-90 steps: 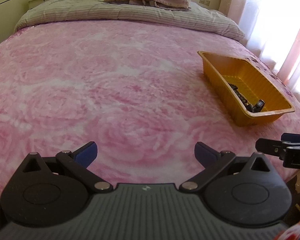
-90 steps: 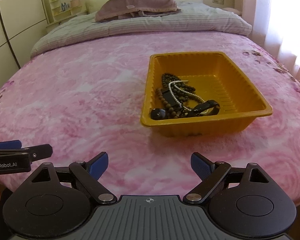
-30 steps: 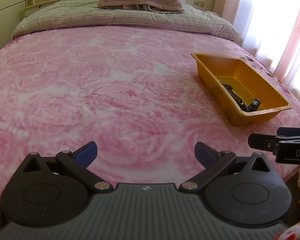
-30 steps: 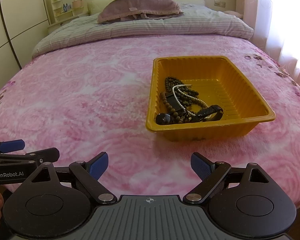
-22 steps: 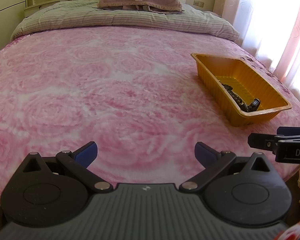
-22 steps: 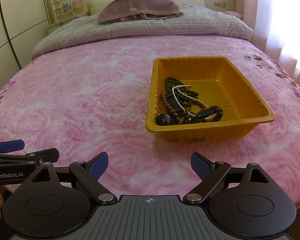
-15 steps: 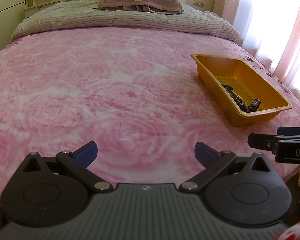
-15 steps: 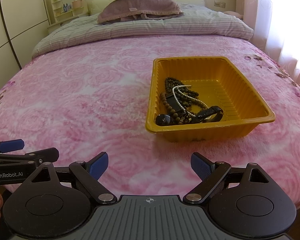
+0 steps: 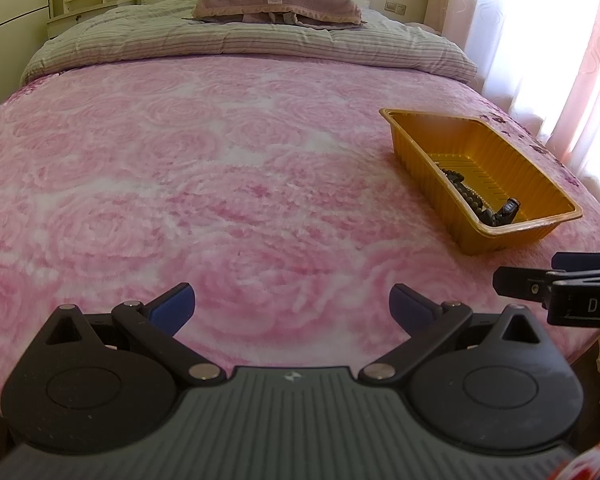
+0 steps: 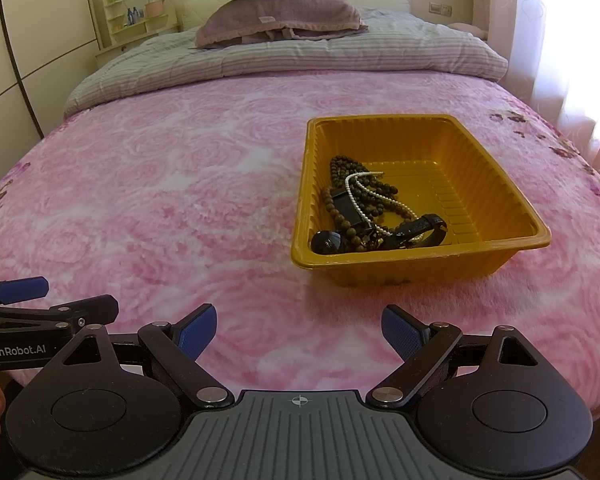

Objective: Organize jewelry

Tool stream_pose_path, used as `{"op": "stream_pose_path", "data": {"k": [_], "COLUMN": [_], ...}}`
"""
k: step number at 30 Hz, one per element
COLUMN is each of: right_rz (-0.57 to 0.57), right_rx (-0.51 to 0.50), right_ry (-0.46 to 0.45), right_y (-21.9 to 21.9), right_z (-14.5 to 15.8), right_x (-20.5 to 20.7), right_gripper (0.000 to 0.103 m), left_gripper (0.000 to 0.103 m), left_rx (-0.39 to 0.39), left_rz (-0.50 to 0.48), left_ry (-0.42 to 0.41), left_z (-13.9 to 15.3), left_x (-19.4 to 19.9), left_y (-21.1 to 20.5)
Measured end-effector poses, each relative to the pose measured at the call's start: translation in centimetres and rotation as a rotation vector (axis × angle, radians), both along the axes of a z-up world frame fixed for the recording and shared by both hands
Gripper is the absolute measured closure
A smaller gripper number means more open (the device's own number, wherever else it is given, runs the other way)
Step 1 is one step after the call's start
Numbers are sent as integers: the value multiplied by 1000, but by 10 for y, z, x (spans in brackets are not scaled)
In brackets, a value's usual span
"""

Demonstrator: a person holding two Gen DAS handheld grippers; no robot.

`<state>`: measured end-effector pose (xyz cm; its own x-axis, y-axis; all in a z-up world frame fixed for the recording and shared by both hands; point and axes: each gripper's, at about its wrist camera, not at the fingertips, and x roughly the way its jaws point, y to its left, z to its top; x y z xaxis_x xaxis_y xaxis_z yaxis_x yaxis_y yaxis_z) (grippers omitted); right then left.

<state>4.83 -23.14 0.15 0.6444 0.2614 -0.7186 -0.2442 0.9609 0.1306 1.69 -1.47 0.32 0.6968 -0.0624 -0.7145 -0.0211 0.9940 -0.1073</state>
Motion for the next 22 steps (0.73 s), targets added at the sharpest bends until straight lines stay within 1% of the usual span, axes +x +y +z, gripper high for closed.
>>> {"op": "stream_pose_path", "data": {"k": [17, 22], "right_rz": [1, 0], "right_rx": [-1, 0], "right_ry": [2, 1], "right_y": [2, 2], "right_z": [1, 0], "right_x": [2, 2], "right_gripper": [14, 14], "left_gripper": [0, 0], "left_rx": [2, -3], "left_rz": [1, 6], "left_ry": [-3, -19], "left_z": [2, 3], "left_x": [2, 2], "left_y": [0, 1]}}
